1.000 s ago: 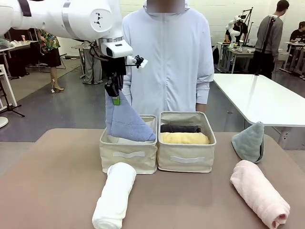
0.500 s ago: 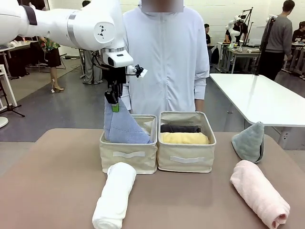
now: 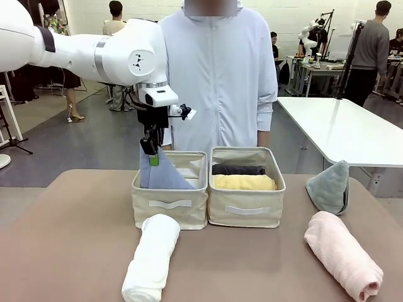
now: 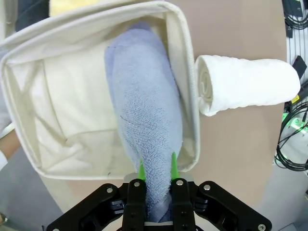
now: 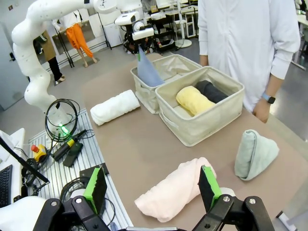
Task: Sort the towels based on their folding style.
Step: Pick up one triangle-folded towel and place it in the left Fabric basket.
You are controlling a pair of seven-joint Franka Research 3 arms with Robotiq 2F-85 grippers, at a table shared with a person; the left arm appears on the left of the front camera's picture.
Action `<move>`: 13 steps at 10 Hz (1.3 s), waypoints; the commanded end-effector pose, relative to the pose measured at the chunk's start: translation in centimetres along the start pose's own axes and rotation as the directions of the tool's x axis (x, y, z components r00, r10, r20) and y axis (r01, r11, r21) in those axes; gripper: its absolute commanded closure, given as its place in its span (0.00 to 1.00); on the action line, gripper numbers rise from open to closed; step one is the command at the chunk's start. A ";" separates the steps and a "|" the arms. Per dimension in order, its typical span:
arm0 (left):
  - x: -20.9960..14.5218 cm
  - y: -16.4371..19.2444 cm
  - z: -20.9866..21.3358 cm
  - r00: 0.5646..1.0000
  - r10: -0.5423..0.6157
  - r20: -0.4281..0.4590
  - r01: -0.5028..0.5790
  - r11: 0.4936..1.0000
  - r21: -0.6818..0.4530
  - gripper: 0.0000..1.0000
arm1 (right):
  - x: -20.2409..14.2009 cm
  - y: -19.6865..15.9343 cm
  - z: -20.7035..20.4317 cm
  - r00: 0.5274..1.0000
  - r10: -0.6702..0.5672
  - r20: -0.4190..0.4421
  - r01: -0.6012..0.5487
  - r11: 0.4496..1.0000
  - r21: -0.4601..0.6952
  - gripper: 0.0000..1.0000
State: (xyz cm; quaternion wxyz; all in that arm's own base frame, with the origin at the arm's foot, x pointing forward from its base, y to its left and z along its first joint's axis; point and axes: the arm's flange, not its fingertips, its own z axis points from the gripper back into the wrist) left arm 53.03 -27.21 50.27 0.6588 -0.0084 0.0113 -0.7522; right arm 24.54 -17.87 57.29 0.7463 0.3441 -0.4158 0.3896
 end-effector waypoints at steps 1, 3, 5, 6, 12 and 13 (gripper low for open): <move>0.1 -0.9 -1.3 1.000 0.023 0.009 -0.023 0.998 -0.052 0.83 | 0.2 -0.1 0.1 1.000 0.019 0.024 -0.019 1.000 0.006 0.00; 0.4 -1.3 -2.8 1.000 0.018 -0.008 -0.019 0.997 -0.080 0.83 | 0.2 -0.1 0.1 1.000 0.019 0.024 -0.019 1.000 0.006 0.00; 0.8 -1.7 -4.3 1.000 0.016 -0.024 -0.018 0.994 -0.107 0.83 | 0.2 -0.1 0.1 1.000 0.019 0.024 -0.019 1.000 0.006 0.00; 0.8 -1.7 -4.8 0.999 0.015 -0.030 -0.018 0.994 -0.109 0.83 | 0.2 -0.1 0.1 1.000 0.019 0.024 -0.019 1.000 0.006 0.00; 0.9 -1.6 -5.2 1.000 0.011 -0.023 -0.013 0.995 -0.099 0.00 | 0.2 -0.1 0.1 1.000 0.019 0.024 -0.019 1.000 0.006 0.00; 0.8 -1.6 -5.1 1.000 0.009 -0.021 -0.011 0.995 -0.099 0.00 | 0.2 -0.1 0.1 1.000 0.019 0.024 -0.019 1.000 0.006 0.00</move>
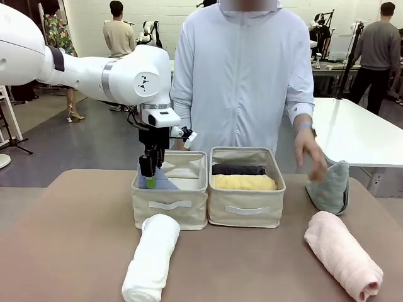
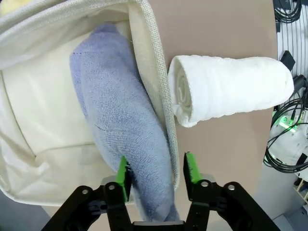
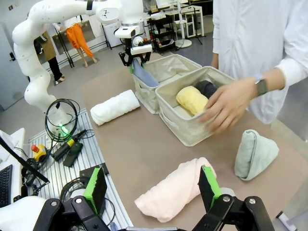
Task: Sort the towels based on their folding style.
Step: Pick up one triangle-folded towel and place it in the left Fabric basket.
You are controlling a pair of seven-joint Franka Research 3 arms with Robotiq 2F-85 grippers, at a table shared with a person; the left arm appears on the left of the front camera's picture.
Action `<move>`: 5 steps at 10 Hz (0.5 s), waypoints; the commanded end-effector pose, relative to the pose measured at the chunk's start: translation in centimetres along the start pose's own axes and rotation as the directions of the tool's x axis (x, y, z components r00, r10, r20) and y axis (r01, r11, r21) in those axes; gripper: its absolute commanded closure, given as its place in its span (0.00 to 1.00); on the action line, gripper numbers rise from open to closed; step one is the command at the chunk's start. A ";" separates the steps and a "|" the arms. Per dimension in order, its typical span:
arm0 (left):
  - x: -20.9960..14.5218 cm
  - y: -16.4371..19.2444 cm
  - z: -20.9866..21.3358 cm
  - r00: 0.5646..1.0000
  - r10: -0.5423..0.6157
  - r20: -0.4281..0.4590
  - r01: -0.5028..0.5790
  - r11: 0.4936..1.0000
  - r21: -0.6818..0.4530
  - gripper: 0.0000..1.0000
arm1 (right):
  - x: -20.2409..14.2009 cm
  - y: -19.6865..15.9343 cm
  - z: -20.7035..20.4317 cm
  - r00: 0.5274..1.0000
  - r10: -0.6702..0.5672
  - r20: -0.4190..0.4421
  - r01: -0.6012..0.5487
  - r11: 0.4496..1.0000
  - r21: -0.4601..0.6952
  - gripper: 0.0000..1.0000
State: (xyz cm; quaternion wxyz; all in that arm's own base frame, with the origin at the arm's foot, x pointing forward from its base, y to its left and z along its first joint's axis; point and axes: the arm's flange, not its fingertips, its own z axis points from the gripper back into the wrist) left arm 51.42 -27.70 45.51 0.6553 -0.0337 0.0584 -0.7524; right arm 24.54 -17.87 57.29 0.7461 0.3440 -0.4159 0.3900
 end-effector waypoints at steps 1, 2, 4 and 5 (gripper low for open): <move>0.1 -0.2 -0.3 1.000 0.014 0.006 -0.014 1.000 0.005 0.02 | 0.2 -0.1 0.1 1.000 0.018 0.024 -0.018 1.000 0.006 0.00; 0.1 -0.2 -0.3 1.000 0.013 0.007 -0.013 1.000 0.004 0.00 | 0.2 -0.1 0.1 1.000 0.018 0.024 -0.018 1.000 0.006 0.00; 0.1 -0.2 -0.2 1.000 0.009 0.009 -0.009 1.000 0.007 0.00 | 0.2 -0.1 0.1 1.000 0.018 0.024 -0.018 1.000 0.006 0.00; 0.0 -0.2 -0.1 1.000 0.011 0.011 -0.011 1.000 0.007 0.00 | 0.2 -0.1 0.1 1.000 0.018 0.024 -0.018 1.000 0.006 0.00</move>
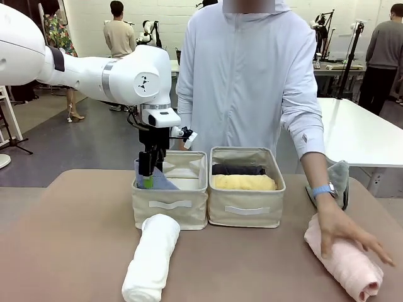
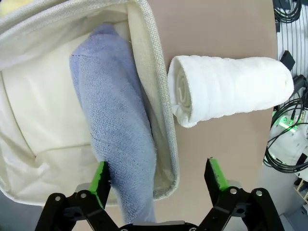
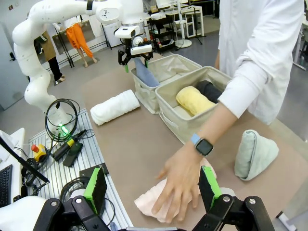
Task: Sort the towels based on their folding style.
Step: Pick up one triangle-folded towel and place it in the left Fabric basket.
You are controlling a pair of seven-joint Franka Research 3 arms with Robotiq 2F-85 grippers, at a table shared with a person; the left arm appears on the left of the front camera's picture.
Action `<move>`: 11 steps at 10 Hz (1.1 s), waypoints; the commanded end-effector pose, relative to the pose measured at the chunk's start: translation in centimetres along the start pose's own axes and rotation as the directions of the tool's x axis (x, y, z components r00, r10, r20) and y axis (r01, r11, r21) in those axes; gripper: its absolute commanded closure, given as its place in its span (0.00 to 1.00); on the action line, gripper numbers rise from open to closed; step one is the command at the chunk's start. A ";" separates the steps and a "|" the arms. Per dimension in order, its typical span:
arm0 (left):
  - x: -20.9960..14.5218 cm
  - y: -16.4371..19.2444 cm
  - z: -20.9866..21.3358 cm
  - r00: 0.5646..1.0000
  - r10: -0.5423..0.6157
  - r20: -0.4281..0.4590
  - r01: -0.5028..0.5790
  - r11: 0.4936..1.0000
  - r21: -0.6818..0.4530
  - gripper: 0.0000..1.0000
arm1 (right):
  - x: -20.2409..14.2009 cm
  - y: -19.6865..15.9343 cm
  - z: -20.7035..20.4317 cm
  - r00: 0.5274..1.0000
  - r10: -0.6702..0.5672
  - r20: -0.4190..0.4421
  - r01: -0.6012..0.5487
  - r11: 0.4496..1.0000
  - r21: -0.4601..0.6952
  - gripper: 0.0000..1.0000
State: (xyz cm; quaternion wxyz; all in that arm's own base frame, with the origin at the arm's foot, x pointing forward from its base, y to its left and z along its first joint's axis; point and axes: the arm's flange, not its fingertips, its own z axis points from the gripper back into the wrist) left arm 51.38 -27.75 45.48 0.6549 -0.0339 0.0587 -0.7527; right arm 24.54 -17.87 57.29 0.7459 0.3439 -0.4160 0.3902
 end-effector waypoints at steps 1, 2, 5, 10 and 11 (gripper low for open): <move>-0.1 -0.2 0.0 1.000 0.014 0.013 -0.014 1.000 0.007 0.00 | 0.2 -0.1 0.1 1.000 0.017 0.024 -0.018 1.000 0.006 0.00; -0.3 -0.4 0.5 1.000 0.013 0.025 -0.014 1.000 0.007 0.00 | 0.2 -0.1 0.1 1.000 0.017 0.024 -0.018 1.000 0.006 0.00; -4.7 -4.1 11.3 0.983 -0.029 0.180 0.000 0.987 0.158 0.00 | 0.2 -0.1 0.1 1.000 0.017 0.024 -0.018 1.000 0.006 0.00; -20.3 -12.9 18.4 0.896 0.061 0.441 -0.203 0.938 0.283 0.00 | 0.2 -0.1 0.1 1.000 0.017 0.024 -0.018 1.000 0.006 0.00; -21.6 -13.2 17.7 0.881 0.078 0.466 -0.220 0.941 0.258 0.00 | 0.2 -0.1 0.1 1.000 0.017 0.024 -0.018 1.000 0.006 0.00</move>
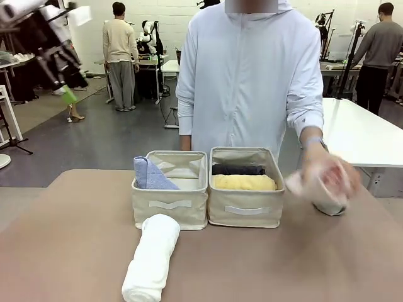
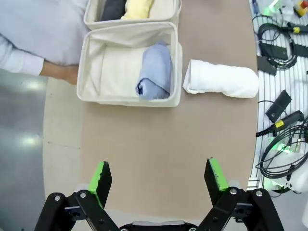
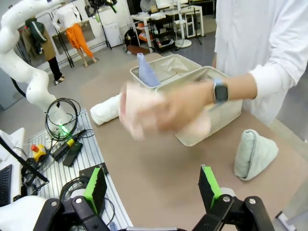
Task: Sort the towels based on their folding style.
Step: Pick up one triangle-folded towel and place it in the left Fabric basket, then pick up another triangle-folded towel from the table and place it in the left Fabric basket.
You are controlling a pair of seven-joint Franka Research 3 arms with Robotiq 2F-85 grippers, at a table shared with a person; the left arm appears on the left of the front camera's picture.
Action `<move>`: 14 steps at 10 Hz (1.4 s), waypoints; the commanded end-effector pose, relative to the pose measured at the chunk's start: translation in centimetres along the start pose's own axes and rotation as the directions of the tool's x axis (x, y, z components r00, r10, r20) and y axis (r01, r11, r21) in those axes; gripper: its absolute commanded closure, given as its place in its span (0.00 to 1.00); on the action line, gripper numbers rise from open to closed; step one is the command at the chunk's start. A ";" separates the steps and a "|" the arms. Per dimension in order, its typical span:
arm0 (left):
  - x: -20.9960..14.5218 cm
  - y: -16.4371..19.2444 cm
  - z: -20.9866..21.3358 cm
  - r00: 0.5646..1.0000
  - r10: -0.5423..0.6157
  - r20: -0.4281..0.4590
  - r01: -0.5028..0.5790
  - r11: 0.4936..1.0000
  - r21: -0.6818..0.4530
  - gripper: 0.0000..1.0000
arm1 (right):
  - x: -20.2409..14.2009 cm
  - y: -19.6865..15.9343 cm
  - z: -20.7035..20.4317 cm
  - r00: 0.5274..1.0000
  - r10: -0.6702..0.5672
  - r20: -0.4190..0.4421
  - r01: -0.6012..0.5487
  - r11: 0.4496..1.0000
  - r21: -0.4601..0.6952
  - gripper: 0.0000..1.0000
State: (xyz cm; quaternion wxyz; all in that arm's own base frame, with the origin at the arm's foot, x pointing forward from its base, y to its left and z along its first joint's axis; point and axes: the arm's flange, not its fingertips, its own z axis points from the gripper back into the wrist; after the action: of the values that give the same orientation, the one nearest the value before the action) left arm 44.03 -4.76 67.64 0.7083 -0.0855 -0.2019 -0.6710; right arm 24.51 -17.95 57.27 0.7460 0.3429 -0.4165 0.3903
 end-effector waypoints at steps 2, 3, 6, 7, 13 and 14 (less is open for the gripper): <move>-1.9 -1.0 -2.6 0.999 0.022 0.046 -0.020 0.999 -0.041 0.00 | 0.2 -0.1 0.0 1.000 0.016 0.024 -0.016 1.000 0.007 0.00; -2.0 -1.1 -2.5 1.000 0.028 0.013 -0.027 0.999 -0.044 0.00 | 0.2 -0.1 0.0 1.000 0.016 0.024 -0.016 1.000 0.007 0.00; -2.5 -0.5 -2.0 0.999 0.040 0.006 -0.040 0.998 -0.042 0.00 | 0.2 -0.1 0.0 1.000 0.016 0.024 -0.016 1.000 0.007 0.00; -2.5 -0.5 -2.0 0.999 0.040 0.006 -0.040 0.998 -0.042 0.00 | 0.2 -0.1 0.0 1.000 0.016 0.024 -0.016 1.000 0.007 0.00; -4.7 0.4 -0.5 0.984 0.087 0.158 -0.070 0.992 -0.108 0.00 | 0.2 -0.1 0.0 1.000 0.016 0.024 -0.016 1.000 0.007 0.00; -7.9 0.7 1.5 0.927 0.142 0.348 -0.092 0.983 -0.157 0.00 | 0.2 -0.1 0.0 1.000 0.016 0.024 -0.016 1.000 0.007 0.00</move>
State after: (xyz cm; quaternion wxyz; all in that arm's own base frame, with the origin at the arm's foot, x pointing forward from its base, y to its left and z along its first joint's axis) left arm 43.79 -0.66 65.12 0.7125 -0.1812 -0.2285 -0.6382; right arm 24.48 -17.98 57.28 0.7460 0.3417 -0.4171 0.3909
